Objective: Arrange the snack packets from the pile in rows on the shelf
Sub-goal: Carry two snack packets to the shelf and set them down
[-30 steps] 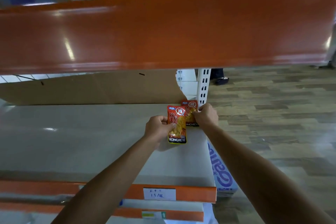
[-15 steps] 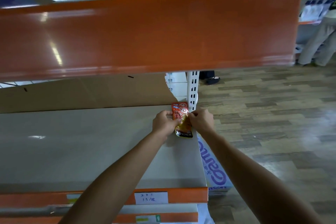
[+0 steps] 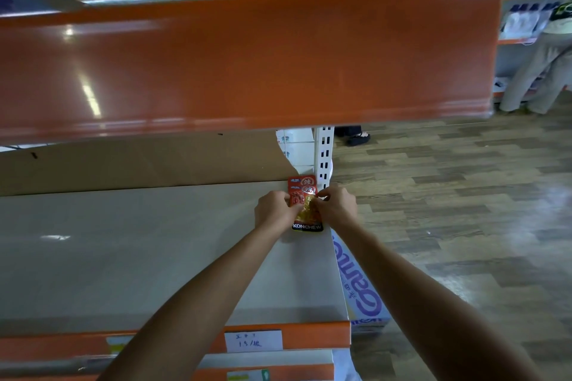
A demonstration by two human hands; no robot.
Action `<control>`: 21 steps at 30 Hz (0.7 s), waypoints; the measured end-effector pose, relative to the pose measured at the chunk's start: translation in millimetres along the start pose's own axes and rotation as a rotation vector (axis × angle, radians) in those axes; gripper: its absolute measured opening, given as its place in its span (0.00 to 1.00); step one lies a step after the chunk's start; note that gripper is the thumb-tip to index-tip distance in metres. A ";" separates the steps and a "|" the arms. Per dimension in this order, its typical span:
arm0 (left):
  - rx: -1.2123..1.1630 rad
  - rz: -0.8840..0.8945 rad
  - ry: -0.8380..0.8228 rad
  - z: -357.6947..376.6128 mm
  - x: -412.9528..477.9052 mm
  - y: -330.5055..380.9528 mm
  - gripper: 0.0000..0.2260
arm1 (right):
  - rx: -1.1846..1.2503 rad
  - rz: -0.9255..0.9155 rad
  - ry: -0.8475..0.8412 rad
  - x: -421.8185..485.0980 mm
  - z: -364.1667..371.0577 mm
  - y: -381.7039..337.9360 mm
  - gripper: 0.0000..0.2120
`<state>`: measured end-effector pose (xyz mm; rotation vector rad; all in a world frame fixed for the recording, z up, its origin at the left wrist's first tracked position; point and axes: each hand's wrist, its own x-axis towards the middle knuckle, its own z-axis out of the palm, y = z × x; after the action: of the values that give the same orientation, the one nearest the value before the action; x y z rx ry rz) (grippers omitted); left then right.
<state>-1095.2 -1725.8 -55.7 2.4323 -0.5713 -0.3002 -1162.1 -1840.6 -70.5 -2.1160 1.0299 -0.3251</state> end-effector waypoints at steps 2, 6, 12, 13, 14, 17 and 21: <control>-0.002 0.000 0.000 -0.4 0.4 -1.1 0.13 | 0.007 0.006 0.005 -0.1 0.3 -0.2 0.14; 0.000 0.002 -0.001 -1.6 0.1 -0.8 0.12 | 0.012 0.019 0.002 1.1 -0.9 -2.3 0.13; 0.002 0.007 0.009 -0.8 -0.2 -2.0 0.13 | 0.008 0.033 0.023 0.9 -1.0 -2.6 0.15; 0.003 0.005 0.011 -0.8 -0.3 -2.9 0.14 | 0.009 0.030 0.046 -0.8 -1.0 -3.1 0.15; 0.005 0.004 0.016 -1.5 -0.8 -4.2 0.15 | 0.006 0.015 0.072 -3.1 -1.1 -4.5 0.14; 0.003 0.007 0.045 -7.4 -2.7 -11.9 0.16 | -0.023 -0.099 0.132 -11.5 0.7 -13.2 0.11; 0.049 0.045 0.080 -22.3 -7.0 -29.9 0.15 | -0.050 -0.279 0.146 -27.5 13.6 -33.3 0.09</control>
<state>-1083.9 -1689.5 -56.0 2.4626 -0.6030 -0.1710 -1153.9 -1799.5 -53.4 -2.3123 0.8290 -0.6021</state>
